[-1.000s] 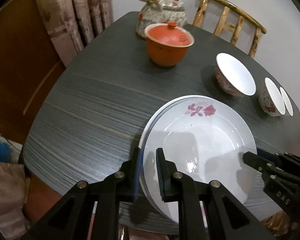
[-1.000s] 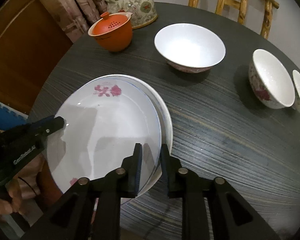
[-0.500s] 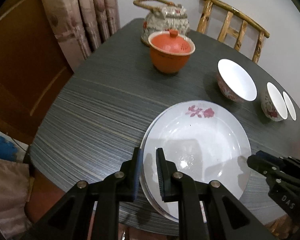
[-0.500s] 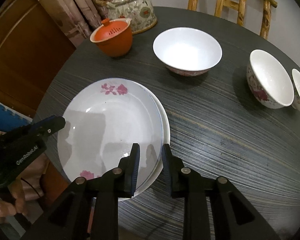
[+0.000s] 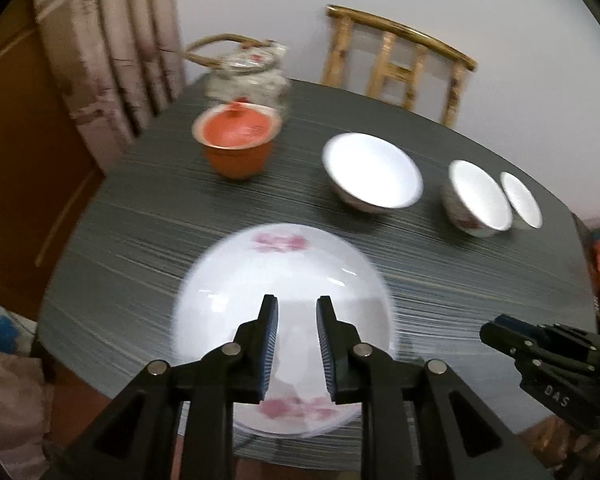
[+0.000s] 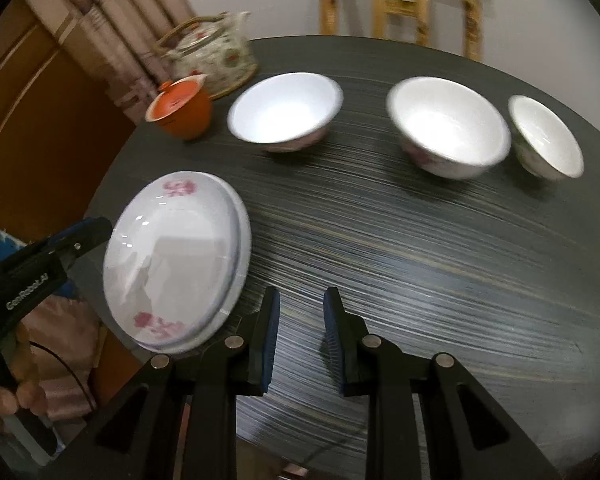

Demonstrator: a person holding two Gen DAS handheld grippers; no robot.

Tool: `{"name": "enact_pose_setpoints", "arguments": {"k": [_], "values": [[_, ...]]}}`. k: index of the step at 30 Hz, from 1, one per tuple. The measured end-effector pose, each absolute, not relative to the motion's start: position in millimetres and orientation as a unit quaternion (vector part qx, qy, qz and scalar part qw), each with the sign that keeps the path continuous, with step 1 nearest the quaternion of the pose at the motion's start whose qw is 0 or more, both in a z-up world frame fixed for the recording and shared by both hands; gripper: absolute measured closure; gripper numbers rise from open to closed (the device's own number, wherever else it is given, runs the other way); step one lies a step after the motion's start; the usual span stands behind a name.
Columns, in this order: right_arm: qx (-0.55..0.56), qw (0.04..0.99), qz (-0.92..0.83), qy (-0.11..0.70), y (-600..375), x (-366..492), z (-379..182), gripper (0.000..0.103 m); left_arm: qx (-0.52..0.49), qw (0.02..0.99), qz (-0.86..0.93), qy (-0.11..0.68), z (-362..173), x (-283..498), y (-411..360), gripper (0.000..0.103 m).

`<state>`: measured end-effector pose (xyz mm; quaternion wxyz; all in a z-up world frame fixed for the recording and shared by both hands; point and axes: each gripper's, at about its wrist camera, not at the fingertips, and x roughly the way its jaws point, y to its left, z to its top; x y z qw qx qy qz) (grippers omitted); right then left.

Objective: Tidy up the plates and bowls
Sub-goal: 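Open both tools and withdraw from the plate stack, then reach both tools to the rim of a plain white bowl and close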

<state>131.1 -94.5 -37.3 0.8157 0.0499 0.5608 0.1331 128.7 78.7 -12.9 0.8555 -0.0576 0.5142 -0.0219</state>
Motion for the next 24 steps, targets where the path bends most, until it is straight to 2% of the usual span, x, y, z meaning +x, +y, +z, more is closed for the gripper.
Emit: {"name": "enact_pose_setpoints", "arguments": {"k": [13, 24], "values": [[0.105, 0.830, 0.058, 0.544, -211, 134, -25, 0.080, -0.087, 0.828, -0.091, 0.547, -9, 166, -3, 0.083], [0.131, 0.832, 0.053, 0.536, -235, 191, -23, 0.081, -0.115, 0.819, -0.123, 0.548, -2, 227, -59, 0.083]]}}
